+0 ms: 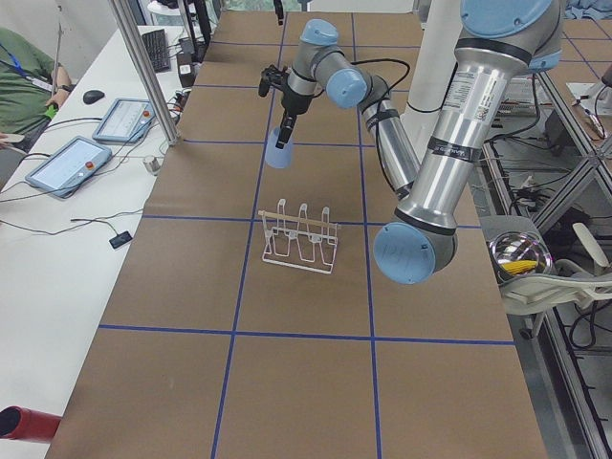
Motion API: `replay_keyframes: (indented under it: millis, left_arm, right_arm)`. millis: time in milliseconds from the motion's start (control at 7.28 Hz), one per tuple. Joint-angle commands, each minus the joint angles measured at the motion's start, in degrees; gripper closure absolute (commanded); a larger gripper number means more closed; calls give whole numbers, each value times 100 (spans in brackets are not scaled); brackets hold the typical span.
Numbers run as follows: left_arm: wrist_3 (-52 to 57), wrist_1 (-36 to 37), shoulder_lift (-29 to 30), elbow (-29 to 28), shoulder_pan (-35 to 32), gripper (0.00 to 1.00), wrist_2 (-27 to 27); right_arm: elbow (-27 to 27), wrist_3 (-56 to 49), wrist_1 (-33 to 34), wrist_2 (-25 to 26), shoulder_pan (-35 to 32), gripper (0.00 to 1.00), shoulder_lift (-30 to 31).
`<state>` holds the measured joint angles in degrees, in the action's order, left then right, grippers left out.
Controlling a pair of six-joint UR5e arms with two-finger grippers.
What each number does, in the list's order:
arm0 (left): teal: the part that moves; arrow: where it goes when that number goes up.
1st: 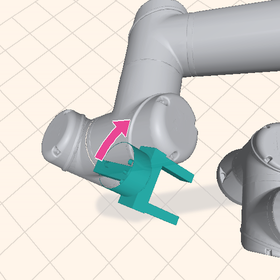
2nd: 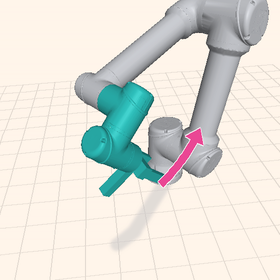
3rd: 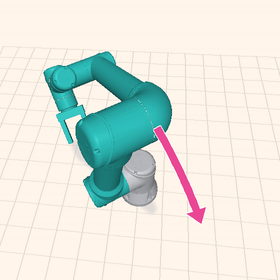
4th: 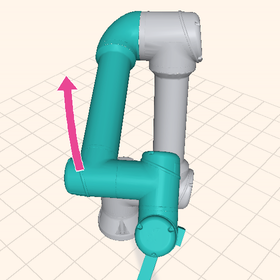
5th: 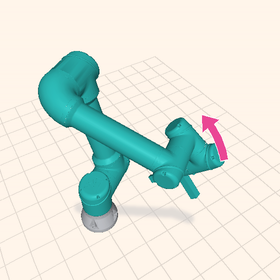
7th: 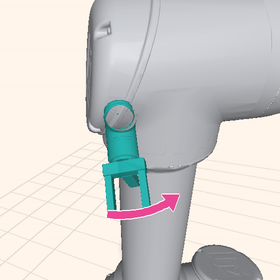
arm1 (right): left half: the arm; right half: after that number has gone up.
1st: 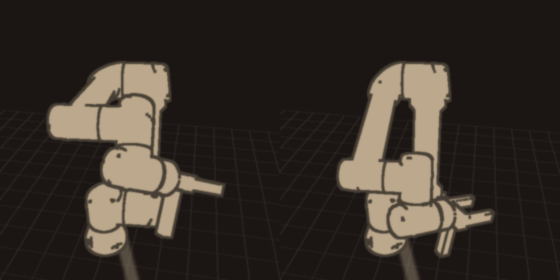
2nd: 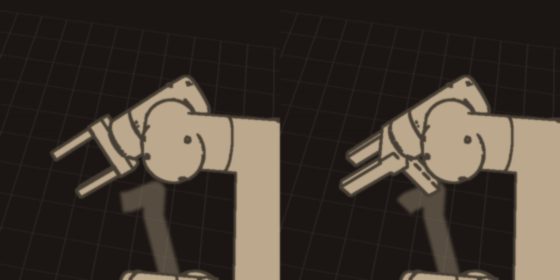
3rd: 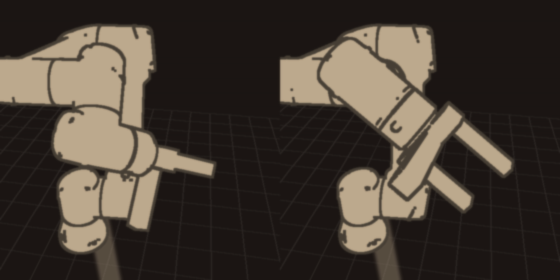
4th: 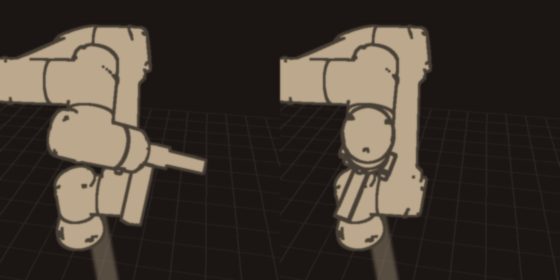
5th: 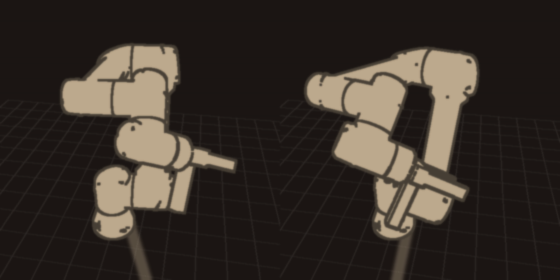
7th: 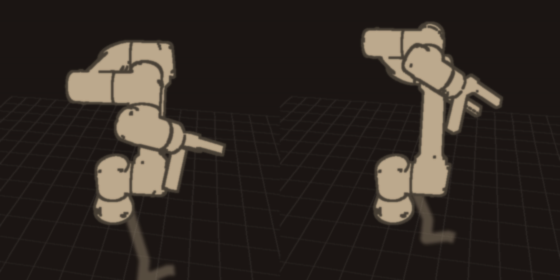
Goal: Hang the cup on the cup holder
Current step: 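Carry the cup with the left gripper over the rack and lower it onto a peg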
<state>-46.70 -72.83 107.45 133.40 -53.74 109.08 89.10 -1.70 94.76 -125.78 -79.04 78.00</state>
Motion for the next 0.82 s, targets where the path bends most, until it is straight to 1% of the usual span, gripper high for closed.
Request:
replay_keyframes:
  millis: [0, 137, 412, 687]
  left_arm:
    - [721, 392, -328, 45, -5, 100, 26]
    - [741, 410, -365, 2, -5, 100, 35]
    - [750, 392, -287, -217, 13, 100, 306]
    - [864, 340, -208, -507, 4, 100, 325]
  right_arm:
    - [11, -759, 683, -174, -365, 0, 74]
    - [20, -753, 658, -245, -392, 0, 188]
    - [55, -682, 623, -237, -428, 0, 172]
    - [73, -682, 614, -324, -445, 0, 154]
